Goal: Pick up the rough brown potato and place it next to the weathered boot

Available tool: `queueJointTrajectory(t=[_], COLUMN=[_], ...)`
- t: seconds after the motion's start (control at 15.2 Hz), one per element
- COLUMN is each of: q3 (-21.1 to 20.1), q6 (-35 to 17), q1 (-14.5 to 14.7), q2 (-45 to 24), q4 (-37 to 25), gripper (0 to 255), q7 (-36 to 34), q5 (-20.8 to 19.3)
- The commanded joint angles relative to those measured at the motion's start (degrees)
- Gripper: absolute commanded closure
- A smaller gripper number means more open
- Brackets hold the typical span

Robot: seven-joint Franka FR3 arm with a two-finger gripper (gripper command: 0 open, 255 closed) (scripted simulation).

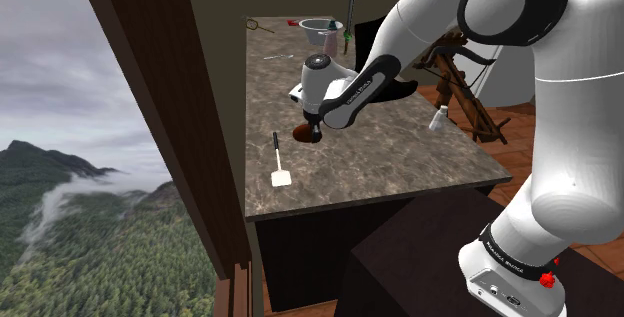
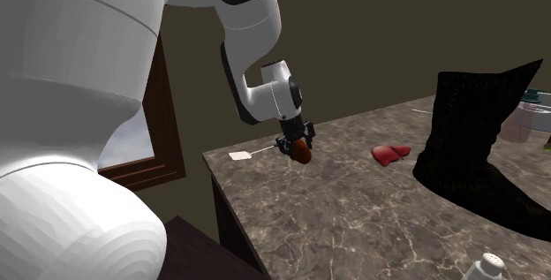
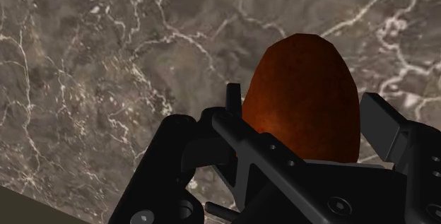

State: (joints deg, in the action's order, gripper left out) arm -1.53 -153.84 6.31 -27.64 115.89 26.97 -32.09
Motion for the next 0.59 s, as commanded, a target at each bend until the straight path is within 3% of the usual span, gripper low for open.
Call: queueJointTrajectory(t=[0.0, 0.53], q3=[-0.02, -1.23], q6=[-0.01, 2.56], q1=[0.02, -0.79], q2=[-0.03, 2.97], q4=[0.00, 0.34], gripper=[255, 255], q7=[0.00, 2.00], q5=[0.00, 1.78])
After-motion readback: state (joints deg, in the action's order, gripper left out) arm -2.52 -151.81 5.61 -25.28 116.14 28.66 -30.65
